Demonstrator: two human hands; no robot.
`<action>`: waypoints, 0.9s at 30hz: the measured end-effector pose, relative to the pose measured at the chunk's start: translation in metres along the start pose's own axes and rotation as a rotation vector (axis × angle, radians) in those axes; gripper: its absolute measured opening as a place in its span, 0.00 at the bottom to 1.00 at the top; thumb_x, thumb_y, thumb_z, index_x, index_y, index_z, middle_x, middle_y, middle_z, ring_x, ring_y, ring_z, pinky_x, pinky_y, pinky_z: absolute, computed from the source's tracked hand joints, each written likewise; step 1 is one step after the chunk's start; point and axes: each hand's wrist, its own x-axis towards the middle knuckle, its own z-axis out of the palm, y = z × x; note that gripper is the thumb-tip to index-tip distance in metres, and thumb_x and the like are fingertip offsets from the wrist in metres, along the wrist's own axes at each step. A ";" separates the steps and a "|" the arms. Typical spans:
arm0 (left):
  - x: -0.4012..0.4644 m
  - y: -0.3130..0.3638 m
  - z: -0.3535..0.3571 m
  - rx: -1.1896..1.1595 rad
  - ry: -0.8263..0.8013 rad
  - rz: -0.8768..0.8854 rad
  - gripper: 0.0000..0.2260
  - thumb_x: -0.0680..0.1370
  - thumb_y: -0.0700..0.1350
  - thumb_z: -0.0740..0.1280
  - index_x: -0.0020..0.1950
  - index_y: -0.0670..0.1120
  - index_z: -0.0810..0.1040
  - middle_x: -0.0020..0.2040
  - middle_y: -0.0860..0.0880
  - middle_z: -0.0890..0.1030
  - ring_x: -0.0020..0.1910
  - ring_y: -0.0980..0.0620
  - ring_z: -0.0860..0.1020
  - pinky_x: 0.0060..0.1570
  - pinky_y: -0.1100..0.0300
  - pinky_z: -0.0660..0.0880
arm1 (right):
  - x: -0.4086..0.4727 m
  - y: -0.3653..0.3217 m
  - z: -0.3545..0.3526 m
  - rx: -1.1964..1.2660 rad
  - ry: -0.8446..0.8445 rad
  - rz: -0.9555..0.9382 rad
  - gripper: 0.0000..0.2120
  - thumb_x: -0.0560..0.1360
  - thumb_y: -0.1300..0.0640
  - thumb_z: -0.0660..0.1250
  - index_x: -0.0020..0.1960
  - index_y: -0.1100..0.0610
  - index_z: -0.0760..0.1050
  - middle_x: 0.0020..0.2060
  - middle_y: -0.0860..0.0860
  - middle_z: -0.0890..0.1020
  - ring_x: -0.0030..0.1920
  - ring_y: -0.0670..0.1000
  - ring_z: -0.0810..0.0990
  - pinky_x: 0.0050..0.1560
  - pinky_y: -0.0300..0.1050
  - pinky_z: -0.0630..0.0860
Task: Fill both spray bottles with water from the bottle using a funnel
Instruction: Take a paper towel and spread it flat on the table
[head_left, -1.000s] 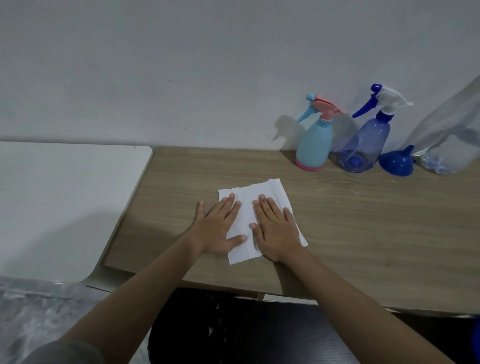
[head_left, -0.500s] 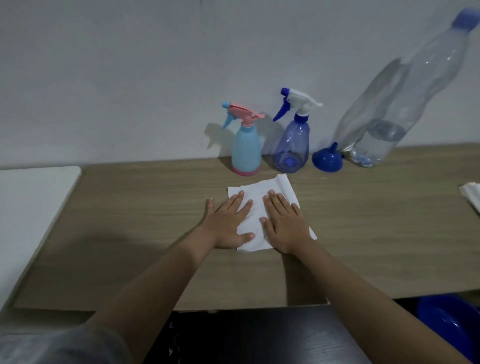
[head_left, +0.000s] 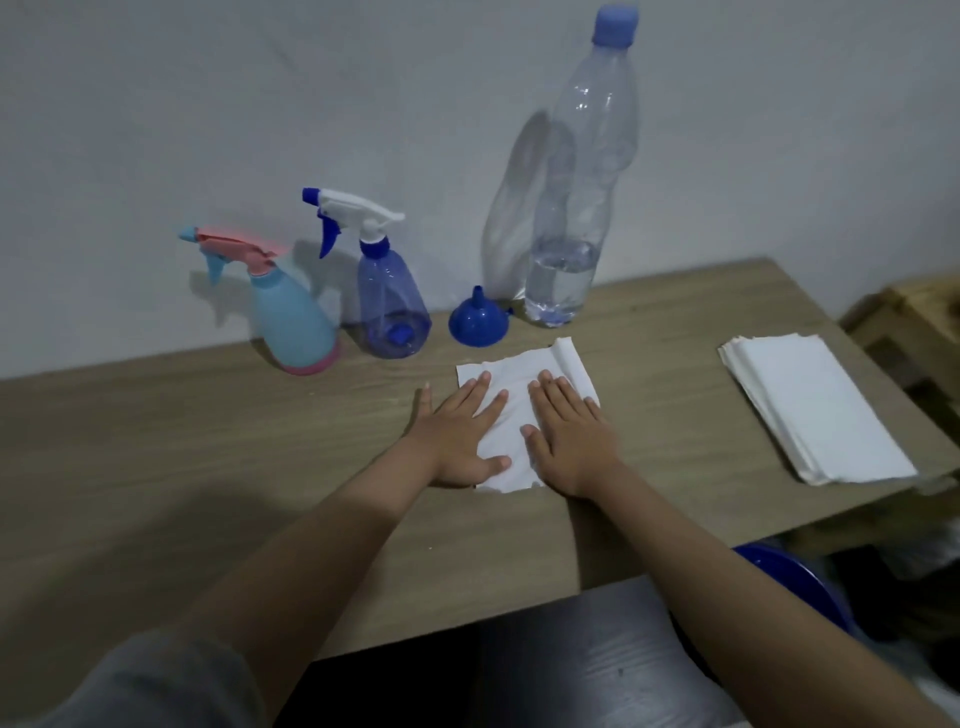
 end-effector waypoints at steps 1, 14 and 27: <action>0.008 0.012 -0.002 0.009 -0.004 0.011 0.38 0.75 0.68 0.54 0.76 0.56 0.38 0.77 0.51 0.33 0.76 0.52 0.39 0.69 0.34 0.37 | -0.004 0.014 -0.004 -0.003 -0.001 0.011 0.30 0.81 0.43 0.45 0.78 0.52 0.42 0.78 0.49 0.44 0.78 0.49 0.42 0.75 0.50 0.43; 0.047 0.133 -0.003 0.079 -0.040 0.159 0.40 0.73 0.69 0.53 0.76 0.55 0.38 0.77 0.50 0.34 0.76 0.51 0.39 0.68 0.32 0.37 | -0.082 0.115 -0.020 -0.011 0.028 0.194 0.34 0.75 0.38 0.35 0.78 0.51 0.41 0.78 0.48 0.42 0.78 0.48 0.40 0.75 0.54 0.42; -0.055 0.073 0.032 0.011 -0.028 0.135 0.42 0.71 0.72 0.53 0.76 0.57 0.37 0.76 0.54 0.33 0.76 0.55 0.38 0.68 0.32 0.37 | -0.127 0.009 0.018 -0.054 0.023 0.187 0.37 0.71 0.38 0.30 0.78 0.51 0.41 0.78 0.47 0.42 0.78 0.48 0.41 0.74 0.58 0.46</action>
